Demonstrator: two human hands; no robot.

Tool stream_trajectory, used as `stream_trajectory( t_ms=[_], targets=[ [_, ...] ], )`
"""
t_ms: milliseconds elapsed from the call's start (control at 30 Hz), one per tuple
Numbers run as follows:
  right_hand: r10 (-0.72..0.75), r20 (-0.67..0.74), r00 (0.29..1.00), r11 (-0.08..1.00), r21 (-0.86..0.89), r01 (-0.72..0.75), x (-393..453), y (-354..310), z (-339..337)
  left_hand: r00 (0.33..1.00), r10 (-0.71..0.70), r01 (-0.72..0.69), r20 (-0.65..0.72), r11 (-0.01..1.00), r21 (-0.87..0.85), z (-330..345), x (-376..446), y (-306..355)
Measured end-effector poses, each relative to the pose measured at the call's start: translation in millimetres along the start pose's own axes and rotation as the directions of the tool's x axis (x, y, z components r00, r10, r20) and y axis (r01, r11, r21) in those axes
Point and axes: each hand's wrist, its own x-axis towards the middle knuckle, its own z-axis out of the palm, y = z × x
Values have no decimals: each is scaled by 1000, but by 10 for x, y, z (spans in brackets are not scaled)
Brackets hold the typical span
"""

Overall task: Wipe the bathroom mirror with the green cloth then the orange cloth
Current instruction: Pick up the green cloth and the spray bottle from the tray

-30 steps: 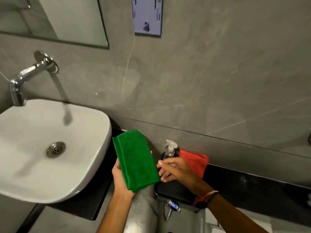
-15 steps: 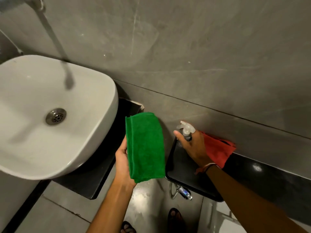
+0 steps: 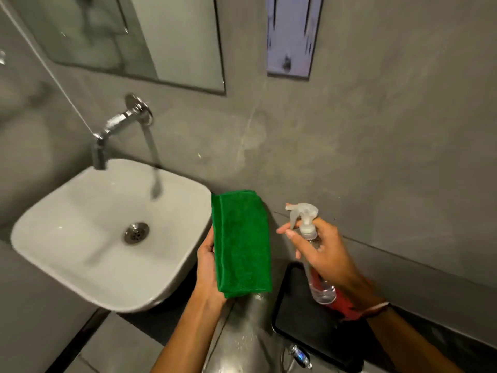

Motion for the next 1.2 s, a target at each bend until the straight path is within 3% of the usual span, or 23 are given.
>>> stream_trajectory(
  t_ms=[100, 200, 267, 500, 800, 967, 1067, 1200],
  targets=[
    [-128, 69, 989, 987, -85, 134, 276, -684, -75, 998, 48, -48, 51, 999, 6, 317, -133, 323],
    [-307, 68, 949, 892, -328, 312, 555, -1247, -149, 986, 115, -116, 119, 993, 4, 619, -272, 671],
    [-350, 30, 936, 861, -383, 334, 700, -1529, -180, 972, 152, -156, 178, 988, 9, 783, -361, 893],
    [-394, 45, 918, 835, -399, 379, 770, -1886, -144, 928, 280, -296, 246, 955, 28, 1110, -574, 1363],
    [-314, 152, 937, 861, -371, 348, 357, -1616, -66, 931, 251, -264, 265, 964, 15, 1105, -469, 1296],
    [-204, 123, 971, 910, -343, 234, -15, -1260, -97, 951, 191, -209, 242, 976, 54, 962, -341, 1038],
    [59, 68, 996, 973, -227, -42, -353, -816, -137, 957, 164, -179, 241, 983, 42, 834, -270, 904],
    [313, 16, 950, 935, -178, -305, -689, -34, -118, 960, 165, -174, 225, 984, 23, 664, -233, 745]
  ],
)
